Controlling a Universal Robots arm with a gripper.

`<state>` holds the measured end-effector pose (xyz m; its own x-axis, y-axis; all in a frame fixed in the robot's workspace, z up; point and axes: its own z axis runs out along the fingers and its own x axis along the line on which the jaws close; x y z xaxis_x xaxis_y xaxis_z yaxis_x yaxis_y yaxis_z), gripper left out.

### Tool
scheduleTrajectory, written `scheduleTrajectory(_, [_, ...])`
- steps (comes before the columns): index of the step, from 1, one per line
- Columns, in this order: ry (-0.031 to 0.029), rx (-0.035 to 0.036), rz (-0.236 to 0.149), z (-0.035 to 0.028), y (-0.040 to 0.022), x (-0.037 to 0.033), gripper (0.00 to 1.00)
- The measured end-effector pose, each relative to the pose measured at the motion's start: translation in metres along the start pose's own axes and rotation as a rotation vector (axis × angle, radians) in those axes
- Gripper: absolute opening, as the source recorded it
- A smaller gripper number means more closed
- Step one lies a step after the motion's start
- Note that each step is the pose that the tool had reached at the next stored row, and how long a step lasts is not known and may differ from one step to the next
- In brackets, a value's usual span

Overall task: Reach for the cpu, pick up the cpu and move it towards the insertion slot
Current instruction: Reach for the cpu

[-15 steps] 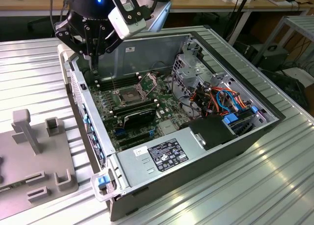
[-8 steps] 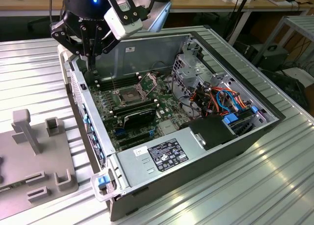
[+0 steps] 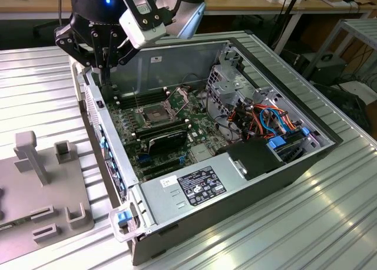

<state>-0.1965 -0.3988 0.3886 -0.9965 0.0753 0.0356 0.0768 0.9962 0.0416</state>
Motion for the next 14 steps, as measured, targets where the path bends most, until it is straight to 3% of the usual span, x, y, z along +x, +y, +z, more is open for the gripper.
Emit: scheduleTrajectory(14, [0.0073,0.0005,0.0,0.001,-0.0011,0.0143,0.11])
